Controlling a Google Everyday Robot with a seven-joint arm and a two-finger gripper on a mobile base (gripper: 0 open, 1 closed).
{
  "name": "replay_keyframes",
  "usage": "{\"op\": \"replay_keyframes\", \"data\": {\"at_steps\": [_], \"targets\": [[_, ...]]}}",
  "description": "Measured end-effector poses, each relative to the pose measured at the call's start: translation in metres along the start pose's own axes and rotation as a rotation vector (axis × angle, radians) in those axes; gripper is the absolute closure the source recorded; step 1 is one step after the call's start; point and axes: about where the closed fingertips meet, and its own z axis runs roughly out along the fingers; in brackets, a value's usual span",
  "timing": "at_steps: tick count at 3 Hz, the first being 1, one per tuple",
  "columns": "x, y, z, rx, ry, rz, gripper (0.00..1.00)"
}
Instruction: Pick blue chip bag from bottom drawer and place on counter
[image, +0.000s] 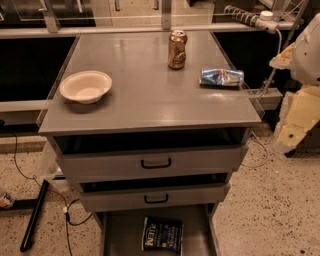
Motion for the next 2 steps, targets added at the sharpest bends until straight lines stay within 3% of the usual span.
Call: {"op": "replay_keyframes", "data": {"at_steps": [2], "targets": [[-0.0015,0.004,0.0038,-0.014,-0.018,-0.005,0.0]]}}
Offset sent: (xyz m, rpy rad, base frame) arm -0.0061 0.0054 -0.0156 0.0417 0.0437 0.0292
